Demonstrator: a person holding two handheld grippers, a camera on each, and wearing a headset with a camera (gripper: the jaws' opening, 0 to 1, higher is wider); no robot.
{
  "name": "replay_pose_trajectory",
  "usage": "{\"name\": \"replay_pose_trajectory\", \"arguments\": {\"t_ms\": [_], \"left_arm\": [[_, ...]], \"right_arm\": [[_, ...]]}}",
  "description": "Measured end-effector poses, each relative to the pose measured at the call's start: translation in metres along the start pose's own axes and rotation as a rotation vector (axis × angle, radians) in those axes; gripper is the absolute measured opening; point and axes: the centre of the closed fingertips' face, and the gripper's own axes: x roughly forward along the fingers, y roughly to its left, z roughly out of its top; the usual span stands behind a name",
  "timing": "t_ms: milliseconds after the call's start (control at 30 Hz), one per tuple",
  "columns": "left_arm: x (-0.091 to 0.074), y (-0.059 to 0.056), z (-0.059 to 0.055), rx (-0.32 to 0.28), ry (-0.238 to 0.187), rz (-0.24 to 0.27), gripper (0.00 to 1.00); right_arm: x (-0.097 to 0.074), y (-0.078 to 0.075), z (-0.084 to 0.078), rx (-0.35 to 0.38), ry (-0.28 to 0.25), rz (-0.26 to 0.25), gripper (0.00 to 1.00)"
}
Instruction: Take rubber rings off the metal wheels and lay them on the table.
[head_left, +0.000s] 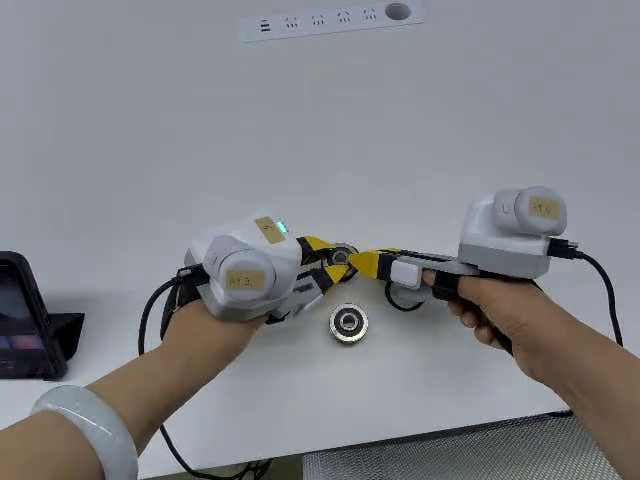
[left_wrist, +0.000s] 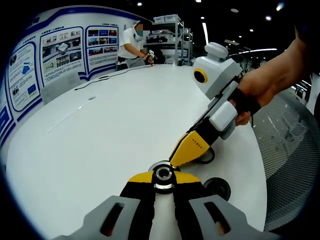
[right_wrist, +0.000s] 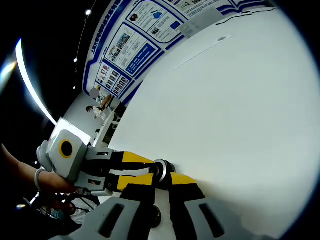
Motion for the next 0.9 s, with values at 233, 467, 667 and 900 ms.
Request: {"name": "replay_pose_trajectory", "arguments": {"t_ms": [233,467,667,900], "left_arm": [[-0.0001,0.0004,-0.0005,-0.001,0.0,0.001,0.14],[-0.0004,0.0002,-0.0004,-0.002,0.0,0.001,0.14],[-0.0005,0.0001,-0.0004,-0.001,0.0,-0.001,0.14],[-0.0006,0.0,-0.0002,-0.001,0.001,0.0,0.14]], "right_arm": [[-0.0008,0.0018,-0.0047,-0.006,0.015,-0.011,0.07],[-0.0031,0.0033,-0.0023,-0.021,0.009,-0.013,0.02],[-0.0026,0.0037,-0.0019,-0.029,0.01,-0.015,0.02],[-0.002,0.0068,-0.0016,-0.037,0.008,-0.009,0.02]]}}
